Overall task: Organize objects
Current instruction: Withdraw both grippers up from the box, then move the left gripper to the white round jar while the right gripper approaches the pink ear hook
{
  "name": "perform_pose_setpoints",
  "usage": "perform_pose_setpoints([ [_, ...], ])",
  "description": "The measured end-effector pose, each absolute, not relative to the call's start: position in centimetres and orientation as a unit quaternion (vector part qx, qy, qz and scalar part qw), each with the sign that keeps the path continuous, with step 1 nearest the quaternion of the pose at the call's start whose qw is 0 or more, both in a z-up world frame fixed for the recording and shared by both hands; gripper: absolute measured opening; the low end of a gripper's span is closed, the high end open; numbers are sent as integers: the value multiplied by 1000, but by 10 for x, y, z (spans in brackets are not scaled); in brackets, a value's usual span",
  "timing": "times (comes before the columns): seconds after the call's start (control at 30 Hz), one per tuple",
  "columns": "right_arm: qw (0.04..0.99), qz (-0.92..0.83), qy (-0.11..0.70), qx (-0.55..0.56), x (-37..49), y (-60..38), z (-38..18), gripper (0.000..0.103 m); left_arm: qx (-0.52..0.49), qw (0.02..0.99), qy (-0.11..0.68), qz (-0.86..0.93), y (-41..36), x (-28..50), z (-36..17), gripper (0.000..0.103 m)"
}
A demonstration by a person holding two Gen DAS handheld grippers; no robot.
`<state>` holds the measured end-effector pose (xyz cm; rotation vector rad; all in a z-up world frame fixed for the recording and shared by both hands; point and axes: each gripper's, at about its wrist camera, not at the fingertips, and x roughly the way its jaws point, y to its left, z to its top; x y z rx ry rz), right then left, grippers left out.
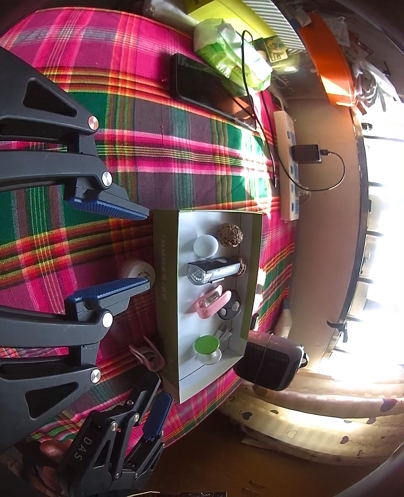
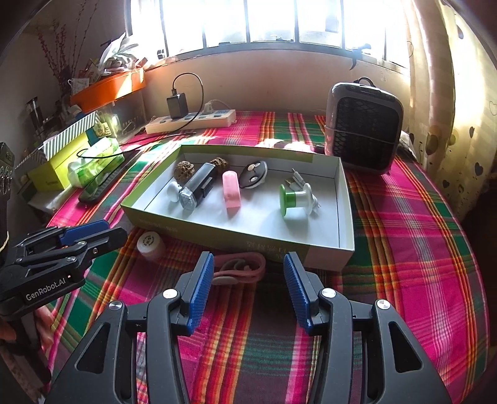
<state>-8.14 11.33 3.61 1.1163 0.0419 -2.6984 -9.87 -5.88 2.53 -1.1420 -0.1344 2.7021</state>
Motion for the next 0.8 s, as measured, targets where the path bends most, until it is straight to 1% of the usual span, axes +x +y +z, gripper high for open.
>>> perform_pose_setpoints([
  [0.17, 112, -913, 7, 392, -80, 116, 27, 55, -397, 116, -45, 909, -53, -102, 20, 38],
  [0.63, 118, -905, 2, 409, -88, 106, 19, 56, -420, 127, -49, 897, -44, -117, 8, 40],
  [0.7, 116, -905, 4, 410, -90, 104, 18, 59, -419, 126, -48, 898, -45, -117, 8, 40],
  [0.73, 113, -905, 6, 411, -91, 102, 17, 62, -420, 127, -48, 897, -45, -117, 8, 40],
  [0.8, 103, -905, 9, 413, -93, 101, 17, 64, -423, 126, -48, 896, -45, -119, 7, 40],
])
